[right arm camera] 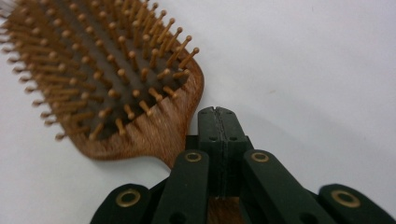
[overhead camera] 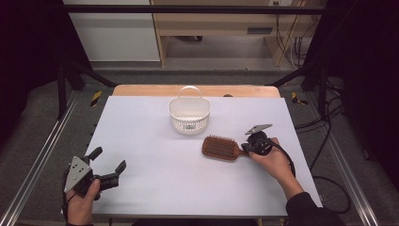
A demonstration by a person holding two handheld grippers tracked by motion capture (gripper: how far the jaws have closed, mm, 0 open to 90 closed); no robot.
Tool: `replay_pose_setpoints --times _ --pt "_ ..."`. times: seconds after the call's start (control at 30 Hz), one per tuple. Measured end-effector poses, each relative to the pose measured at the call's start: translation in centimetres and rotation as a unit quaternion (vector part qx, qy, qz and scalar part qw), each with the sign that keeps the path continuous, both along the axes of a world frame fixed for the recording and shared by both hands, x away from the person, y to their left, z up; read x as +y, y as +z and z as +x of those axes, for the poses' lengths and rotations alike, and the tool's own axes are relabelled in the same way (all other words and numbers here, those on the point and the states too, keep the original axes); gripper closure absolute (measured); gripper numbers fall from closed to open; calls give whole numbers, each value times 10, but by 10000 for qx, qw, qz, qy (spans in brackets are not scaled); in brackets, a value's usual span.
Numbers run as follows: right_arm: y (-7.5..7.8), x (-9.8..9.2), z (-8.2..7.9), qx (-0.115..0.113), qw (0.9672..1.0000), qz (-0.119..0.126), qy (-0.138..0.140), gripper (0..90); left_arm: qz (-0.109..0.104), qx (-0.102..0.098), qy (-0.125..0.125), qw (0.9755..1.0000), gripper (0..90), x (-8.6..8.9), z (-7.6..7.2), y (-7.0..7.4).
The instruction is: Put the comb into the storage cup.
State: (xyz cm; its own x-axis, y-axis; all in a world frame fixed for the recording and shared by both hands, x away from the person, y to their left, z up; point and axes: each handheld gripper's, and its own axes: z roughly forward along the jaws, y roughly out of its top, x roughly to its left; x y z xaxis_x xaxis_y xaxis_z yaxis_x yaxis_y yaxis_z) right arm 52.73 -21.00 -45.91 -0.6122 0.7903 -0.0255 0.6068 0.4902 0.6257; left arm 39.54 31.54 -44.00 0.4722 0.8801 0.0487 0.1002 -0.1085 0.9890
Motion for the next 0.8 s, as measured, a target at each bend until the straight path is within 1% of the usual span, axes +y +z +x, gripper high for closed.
replay_pose_setpoints --times 0.03,0.2,0.33,0.4,0.5,0.57,0.7,0.8 --pt "0 -1 -2 17 10000 48 -2 900 -4 0 1 10000 20 0 0 0" --pt "1 -2 -14 63 9999 119 70 900 4 4 0 10000 20 0 0 0" --pt "1 0 -22 107 9996 215 139 900 -11 4 19 10000 20 0 0 0" --pt "2 3 -27 94 9995 229 192 900 -19 3 28 10000 19 1 0 0" --pt "3 5 -30 97 9994 236 239 900 -19 0 26 10000 20 1 0 0" --pt "3 7 -32 55 9992 276 284 900 -16 -3 21 10000 20 1 0 0" --pt "2 9 -36 58 9991 305 297 900 2 -5 14 10000 20 1 -1 0" --pt "4 10 -39 10 9989 352 299 900 5 -9 11 10000 20 1 -1 0"
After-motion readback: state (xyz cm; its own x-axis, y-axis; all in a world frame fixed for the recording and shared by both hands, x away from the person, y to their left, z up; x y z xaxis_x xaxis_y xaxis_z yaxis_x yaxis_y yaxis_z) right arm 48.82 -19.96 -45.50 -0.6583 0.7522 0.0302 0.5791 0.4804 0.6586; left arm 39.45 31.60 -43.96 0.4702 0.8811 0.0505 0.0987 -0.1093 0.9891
